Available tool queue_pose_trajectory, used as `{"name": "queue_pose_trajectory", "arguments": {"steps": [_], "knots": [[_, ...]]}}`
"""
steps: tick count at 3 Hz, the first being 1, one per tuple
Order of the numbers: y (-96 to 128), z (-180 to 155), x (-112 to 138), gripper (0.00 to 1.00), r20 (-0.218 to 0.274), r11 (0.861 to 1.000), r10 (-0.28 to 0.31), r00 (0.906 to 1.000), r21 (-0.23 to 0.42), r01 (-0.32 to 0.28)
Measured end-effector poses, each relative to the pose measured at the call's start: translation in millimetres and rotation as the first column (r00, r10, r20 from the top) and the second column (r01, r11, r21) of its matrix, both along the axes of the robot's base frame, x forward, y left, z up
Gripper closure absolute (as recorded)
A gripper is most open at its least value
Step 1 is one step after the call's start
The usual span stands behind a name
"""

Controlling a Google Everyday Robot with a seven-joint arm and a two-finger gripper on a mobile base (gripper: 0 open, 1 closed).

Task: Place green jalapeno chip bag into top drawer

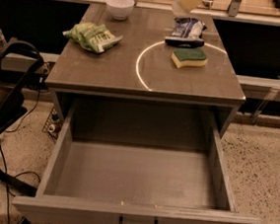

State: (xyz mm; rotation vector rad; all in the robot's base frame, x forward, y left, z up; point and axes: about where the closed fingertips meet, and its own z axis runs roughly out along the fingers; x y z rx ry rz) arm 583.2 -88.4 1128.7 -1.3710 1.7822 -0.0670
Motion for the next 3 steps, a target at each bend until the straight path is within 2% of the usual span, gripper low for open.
{"name": "queue_pose_trajectory", "arguments": {"steps": [1,2,3], "knots": [[3.2,0.5,1.9,0.00,-0.029,0.996,-0.057,0.9980,0.064,0.059],[3.2,0.8,1.4,0.00,-0.029,0.996,-0.057,0.9980,0.064,0.058],[28.2,-33.7,19.8,0.00,-0.056,0.988,-0.097,0.9937,0.118,0.103]]}}
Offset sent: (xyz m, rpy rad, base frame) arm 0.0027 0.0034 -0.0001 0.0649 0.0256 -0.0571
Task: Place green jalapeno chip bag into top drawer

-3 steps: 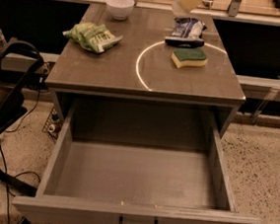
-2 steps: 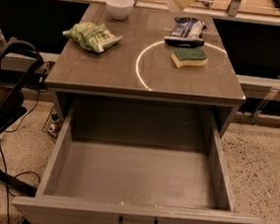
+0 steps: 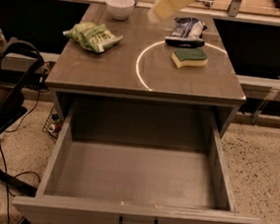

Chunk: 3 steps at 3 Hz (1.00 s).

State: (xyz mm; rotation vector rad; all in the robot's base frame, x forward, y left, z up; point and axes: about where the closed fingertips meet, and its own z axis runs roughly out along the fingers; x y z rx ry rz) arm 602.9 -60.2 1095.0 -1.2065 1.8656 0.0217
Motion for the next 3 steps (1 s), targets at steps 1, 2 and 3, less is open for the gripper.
{"name": "queue_pose_trajectory", "arguments": {"steps": [1,2,3], "knots": [[36.6,-52.6,27.1,0.00,-0.043,0.997,-0.024,0.9988,0.072,0.027],[67.3,-100.9,39.3,0.00,-0.076,0.987,-0.015,0.9970,0.162,0.027],[102.4,-135.4,49.2,0.00,-0.070,0.969,0.015,0.9974,0.247,0.003]]}}
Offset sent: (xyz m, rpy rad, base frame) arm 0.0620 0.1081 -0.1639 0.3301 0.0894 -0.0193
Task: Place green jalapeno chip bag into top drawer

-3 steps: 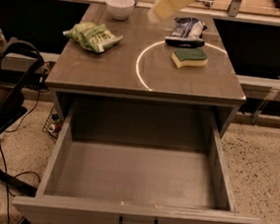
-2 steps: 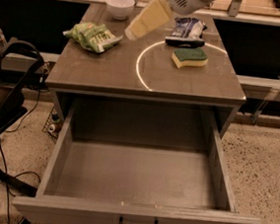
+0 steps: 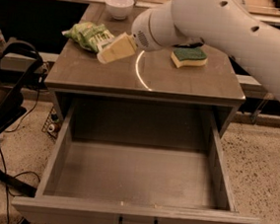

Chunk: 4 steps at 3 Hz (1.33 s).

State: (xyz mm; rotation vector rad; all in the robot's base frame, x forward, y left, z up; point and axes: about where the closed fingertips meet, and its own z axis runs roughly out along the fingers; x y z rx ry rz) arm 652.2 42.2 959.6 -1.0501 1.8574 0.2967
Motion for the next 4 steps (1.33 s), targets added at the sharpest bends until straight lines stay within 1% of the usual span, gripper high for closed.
{"name": "queue_pose_trajectory", "arguments": {"steps": [1,2,3,4], "knots": [[-0.2,2.6,0.6,0.00,0.006,1.000,-0.002,1.0000,0.002,0.002],[9.6,6.1,17.7,0.00,0.026,1.000,0.031,0.9992,-0.004,-0.031],[30.3,6.2,64.0,0.00,0.065,0.996,0.091,0.9938,0.021,-0.092],[48.2,-25.6,134.6,0.00,0.043,0.990,0.130,0.9905,0.041,-0.132]]}}
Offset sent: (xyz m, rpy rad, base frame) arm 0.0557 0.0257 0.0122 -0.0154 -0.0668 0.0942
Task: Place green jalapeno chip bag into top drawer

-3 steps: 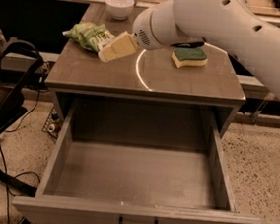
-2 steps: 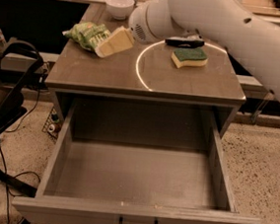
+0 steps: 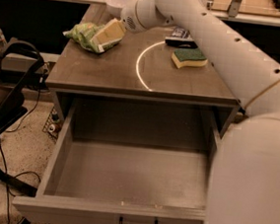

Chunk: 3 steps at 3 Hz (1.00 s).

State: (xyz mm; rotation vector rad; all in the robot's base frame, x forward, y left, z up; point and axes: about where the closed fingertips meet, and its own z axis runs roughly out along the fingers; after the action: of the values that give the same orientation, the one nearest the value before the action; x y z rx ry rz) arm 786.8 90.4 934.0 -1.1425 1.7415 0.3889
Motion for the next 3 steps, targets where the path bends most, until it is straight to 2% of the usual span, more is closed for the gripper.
{"name": "queue_pose_trajectory", "arguments": {"steps": [1,2,3], "knots": [[9.7,-22.4,41.1,0.00,-0.031,1.000,-0.028,0.9991,-0.004,0.028],[29.8,-45.1,63.1,0.00,-0.077,1.000,-0.017,0.9969,0.016,0.018],[47.9,-63.4,69.7,0.00,-0.118,1.000,-0.001,0.9930,0.021,0.003]]}}
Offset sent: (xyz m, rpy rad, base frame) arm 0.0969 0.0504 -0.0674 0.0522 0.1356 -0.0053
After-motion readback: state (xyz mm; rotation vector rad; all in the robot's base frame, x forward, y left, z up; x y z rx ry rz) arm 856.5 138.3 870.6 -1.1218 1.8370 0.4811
